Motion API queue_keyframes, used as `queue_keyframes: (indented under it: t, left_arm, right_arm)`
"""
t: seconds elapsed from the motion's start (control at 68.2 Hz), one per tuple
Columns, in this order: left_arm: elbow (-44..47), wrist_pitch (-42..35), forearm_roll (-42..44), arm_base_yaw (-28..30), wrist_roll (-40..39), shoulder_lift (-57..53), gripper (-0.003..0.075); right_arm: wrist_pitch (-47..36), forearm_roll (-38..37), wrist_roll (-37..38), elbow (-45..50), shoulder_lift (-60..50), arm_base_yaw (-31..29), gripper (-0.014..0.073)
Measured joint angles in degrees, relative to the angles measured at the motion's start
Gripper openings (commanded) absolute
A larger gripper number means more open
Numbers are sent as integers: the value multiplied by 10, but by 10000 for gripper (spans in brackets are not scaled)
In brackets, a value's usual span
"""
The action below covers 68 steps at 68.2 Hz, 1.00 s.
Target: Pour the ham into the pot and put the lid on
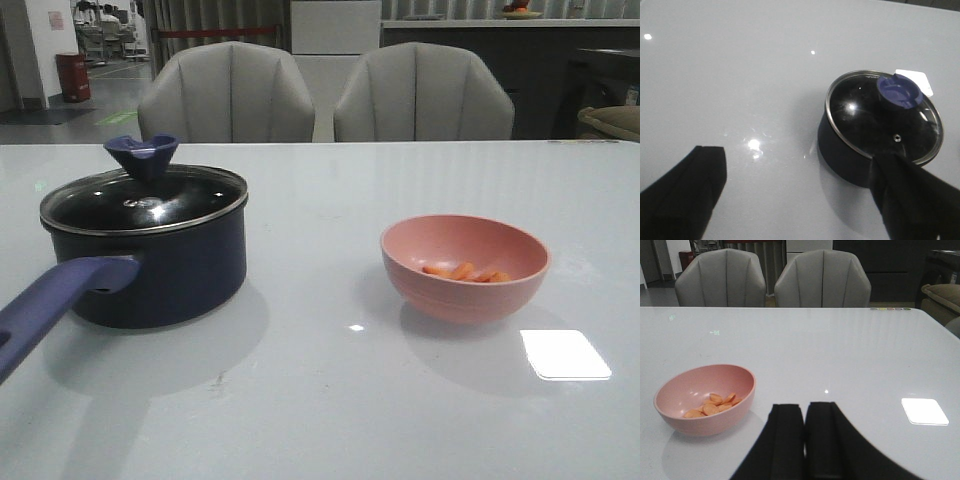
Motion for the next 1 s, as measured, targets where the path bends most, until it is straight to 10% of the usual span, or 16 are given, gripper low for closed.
queue_keyframes:
  t: [0.997]
  left_arm:
    - [-494,201,71,-200,-83,580,637]
  right_arm:
    - [0,0,0,0,0,0,162]
